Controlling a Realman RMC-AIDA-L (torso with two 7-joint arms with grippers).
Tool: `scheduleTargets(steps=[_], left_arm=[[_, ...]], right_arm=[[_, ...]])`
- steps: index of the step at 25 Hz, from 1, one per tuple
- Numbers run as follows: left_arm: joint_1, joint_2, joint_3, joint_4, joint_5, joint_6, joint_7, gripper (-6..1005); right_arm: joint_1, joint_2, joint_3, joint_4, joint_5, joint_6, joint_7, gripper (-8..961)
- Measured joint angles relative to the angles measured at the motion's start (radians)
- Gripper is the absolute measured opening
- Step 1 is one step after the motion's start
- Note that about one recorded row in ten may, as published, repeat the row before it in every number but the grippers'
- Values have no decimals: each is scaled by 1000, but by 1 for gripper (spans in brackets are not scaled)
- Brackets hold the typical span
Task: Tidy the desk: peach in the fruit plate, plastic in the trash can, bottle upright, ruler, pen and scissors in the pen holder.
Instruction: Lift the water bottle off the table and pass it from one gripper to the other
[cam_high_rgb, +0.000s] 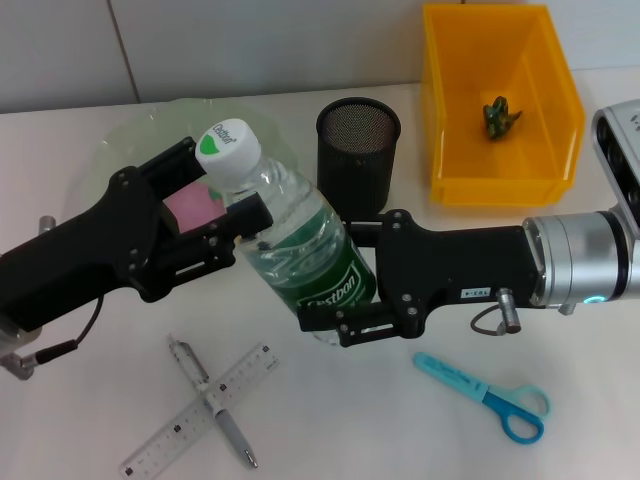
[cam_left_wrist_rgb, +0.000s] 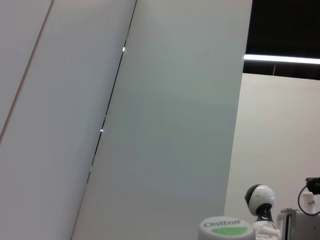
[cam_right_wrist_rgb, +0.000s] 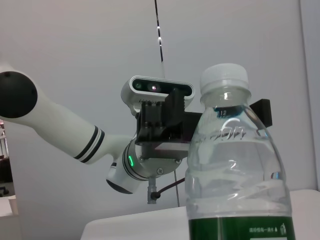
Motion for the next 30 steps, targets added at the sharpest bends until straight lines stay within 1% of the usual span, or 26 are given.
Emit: scheduleTargets(steps=[30], left_arm=[[-6,0,0,-2,-1,8,9,788]], right_arm=[[0,1,-15,1,0,6,7,772]])
